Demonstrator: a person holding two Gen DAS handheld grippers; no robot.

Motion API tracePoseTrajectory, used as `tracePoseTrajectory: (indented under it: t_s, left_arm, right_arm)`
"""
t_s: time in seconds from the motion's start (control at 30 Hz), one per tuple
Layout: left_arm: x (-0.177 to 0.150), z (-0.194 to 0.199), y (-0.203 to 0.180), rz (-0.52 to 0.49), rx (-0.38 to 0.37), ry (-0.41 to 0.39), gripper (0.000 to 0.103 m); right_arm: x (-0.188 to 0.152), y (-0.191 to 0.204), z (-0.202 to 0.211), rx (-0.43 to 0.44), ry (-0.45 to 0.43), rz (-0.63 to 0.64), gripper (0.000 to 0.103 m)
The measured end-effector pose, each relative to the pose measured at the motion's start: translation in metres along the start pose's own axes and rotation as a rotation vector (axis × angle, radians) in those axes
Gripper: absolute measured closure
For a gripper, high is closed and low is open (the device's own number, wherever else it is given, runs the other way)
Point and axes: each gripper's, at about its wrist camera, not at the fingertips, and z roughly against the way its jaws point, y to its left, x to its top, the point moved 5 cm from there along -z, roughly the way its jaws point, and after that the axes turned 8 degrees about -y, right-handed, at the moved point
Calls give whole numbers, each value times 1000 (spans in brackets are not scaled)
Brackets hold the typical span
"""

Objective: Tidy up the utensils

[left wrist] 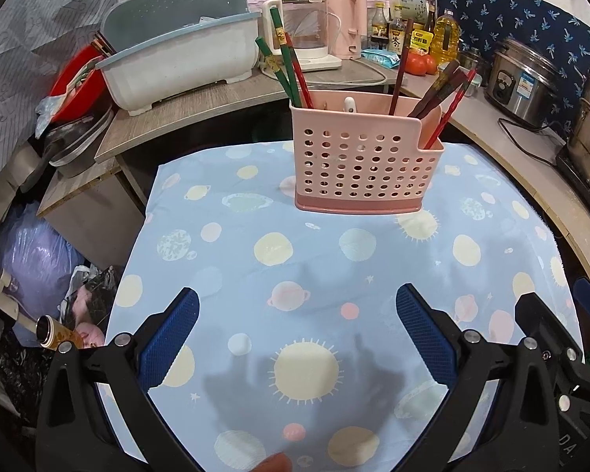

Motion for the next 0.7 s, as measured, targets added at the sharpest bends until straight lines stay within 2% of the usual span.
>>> tracePoseTrajectory:
  t_s: [0.7]
  left_arm:
    - [-2, 1, -2, -22, 25, 9, 7]
  right_arm:
    - [-6, -3, 2, -2, 5, -1, 16]
